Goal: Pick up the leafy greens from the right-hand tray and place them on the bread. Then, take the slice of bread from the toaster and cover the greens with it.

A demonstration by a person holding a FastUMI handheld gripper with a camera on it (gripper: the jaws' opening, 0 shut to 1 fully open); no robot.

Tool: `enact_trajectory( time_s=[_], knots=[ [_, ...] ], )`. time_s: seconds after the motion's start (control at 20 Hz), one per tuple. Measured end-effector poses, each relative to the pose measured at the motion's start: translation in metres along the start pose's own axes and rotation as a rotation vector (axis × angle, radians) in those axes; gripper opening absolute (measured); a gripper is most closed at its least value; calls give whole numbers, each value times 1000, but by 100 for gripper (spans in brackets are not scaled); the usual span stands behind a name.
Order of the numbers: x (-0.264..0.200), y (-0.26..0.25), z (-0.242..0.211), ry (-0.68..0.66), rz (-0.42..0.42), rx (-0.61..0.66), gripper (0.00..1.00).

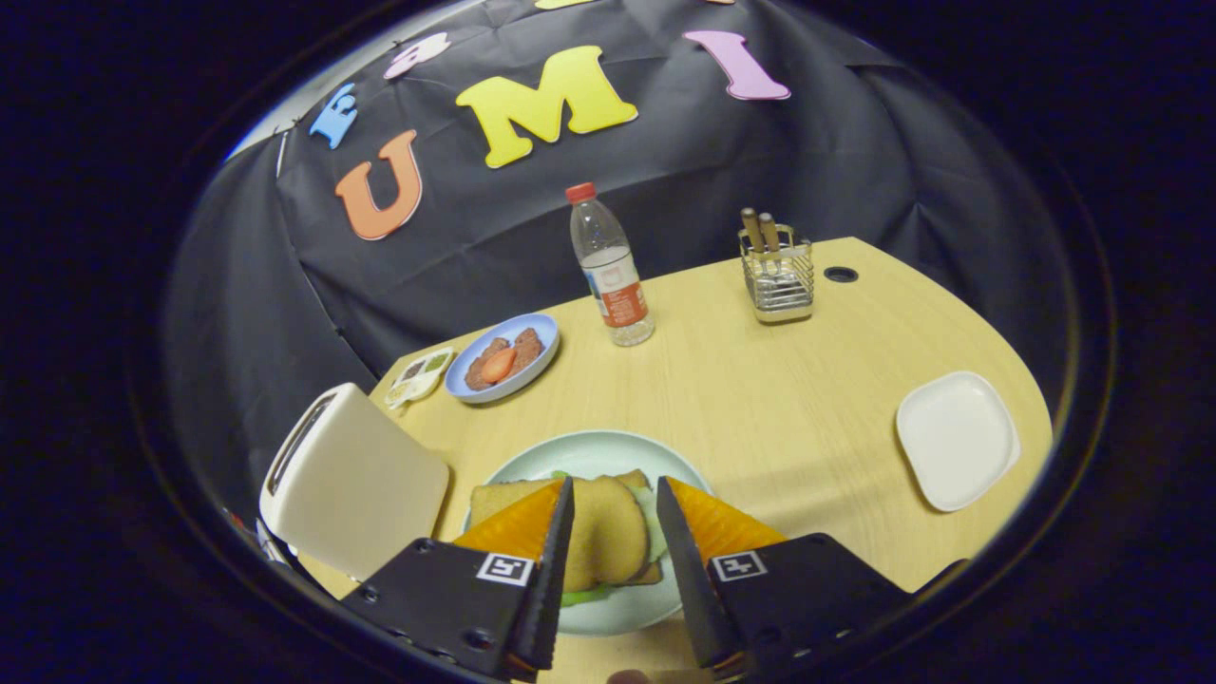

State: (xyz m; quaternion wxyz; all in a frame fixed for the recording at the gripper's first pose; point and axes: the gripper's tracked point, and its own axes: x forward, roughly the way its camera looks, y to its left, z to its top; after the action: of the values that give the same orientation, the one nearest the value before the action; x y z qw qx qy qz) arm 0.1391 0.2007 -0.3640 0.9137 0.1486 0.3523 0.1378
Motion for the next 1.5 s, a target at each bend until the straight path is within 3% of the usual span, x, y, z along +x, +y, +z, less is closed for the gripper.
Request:
enact_trajectory(
  time_s=[0.35,0.65,0.75,1.25,1.5],
  knots=[
    [-80,-61,86,-214,-107,-129,95],
    [-182,-91,183,-493,-165,-224,96],
    [-211,-85,196,-545,-162,-232,96],
    [-298,-4,195,-657,-158,-253,96],
    [-323,44,192,-698,-209,-310,96]
  ],
)
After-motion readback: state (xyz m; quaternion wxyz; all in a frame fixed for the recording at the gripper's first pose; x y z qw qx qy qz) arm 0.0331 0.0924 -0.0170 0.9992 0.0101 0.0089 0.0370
